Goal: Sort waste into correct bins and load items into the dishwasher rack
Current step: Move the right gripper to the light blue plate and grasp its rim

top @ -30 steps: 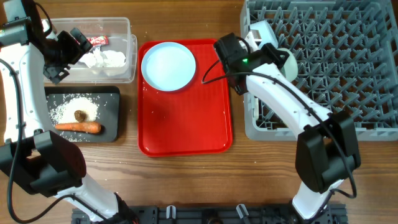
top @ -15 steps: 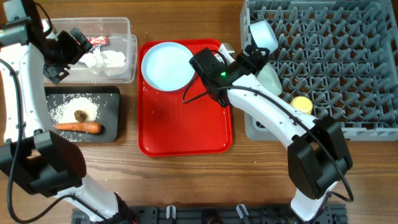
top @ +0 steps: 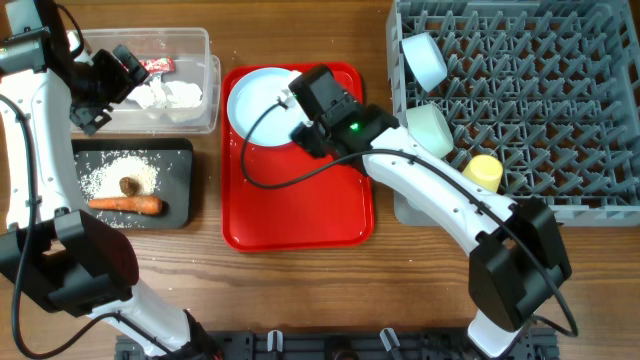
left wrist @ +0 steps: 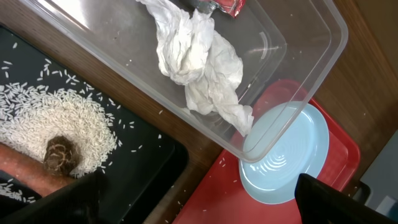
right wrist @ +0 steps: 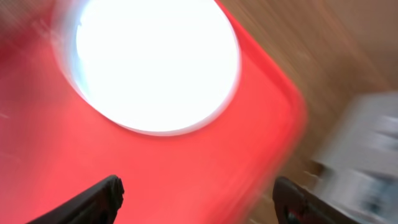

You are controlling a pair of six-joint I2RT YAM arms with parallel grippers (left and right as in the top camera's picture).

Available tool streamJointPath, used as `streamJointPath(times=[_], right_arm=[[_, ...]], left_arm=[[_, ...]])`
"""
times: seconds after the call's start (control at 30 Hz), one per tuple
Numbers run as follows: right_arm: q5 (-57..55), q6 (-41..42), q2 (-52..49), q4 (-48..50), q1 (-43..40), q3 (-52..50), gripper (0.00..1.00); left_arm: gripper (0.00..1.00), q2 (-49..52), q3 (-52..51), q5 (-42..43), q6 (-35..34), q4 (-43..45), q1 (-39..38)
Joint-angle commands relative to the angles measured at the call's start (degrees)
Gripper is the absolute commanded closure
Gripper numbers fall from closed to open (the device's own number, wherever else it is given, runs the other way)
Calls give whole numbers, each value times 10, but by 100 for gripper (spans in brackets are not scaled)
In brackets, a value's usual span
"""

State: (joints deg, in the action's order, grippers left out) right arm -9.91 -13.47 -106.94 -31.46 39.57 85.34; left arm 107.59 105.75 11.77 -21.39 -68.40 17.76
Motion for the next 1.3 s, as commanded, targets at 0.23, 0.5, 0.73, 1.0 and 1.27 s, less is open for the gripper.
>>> streamJointPath(times=[0.23, 0.5, 0.73, 1.0, 1.27], right_arm=[[165, 332, 14, -70, -42, 104, 28], [164, 299, -43, -148, -79, 182, 25], [164, 212, -107, -93, -47, 155, 1], [61, 253, -204, -46, -48, 150, 35], [56, 276, -261, -51, -48, 150, 48]], left_arm=[[0, -15, 12, -3, -5, 0, 2], [0, -15, 12, -3, -5, 0, 2], [0, -15, 12, -3, -5, 0, 2], [0, -15, 12, -3, -5, 0, 2], [0, -15, 12, -3, -5, 0, 2]])
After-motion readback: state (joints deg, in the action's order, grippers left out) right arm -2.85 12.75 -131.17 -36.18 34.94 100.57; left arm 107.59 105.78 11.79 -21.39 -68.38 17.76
